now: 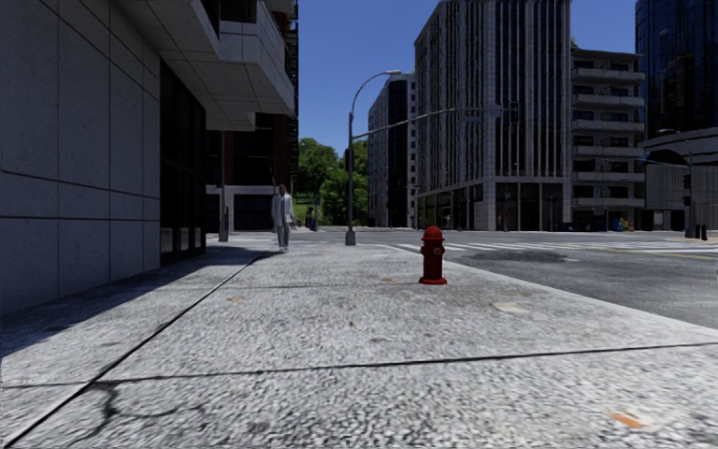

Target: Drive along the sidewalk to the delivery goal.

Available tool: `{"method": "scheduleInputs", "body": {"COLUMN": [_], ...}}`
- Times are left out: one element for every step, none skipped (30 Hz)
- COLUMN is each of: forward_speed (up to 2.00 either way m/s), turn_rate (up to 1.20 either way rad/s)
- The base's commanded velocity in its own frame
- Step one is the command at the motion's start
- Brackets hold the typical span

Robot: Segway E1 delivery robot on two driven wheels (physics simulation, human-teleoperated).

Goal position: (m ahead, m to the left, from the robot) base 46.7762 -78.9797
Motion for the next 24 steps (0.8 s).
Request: {"method": "scheduleInputs", "body": {"forward_speed": [2.00, 2.00, 2.00, 2.00, 2.00, 2.00, 2.00, 2.00, 2.00, 2.00, 2.00, 2.00, 2.00, 2.00, 2.00, 2.00, 2.00, 2.00, 2.00, 2.00, 2.00, 2.00, 2.00, 2.00], "turn_rate": [0.00, 0.00, 0.00, 0.00, 0.00, 0.00, 0.00, 0.00, 0.00, 0.00, 0.00, 0.00, 0.00, 0.00, 0.00, 0.00, 0.00, 0.00, 0.00, 0.00, 0.00, 0.00, 0.00, 0.00]}}
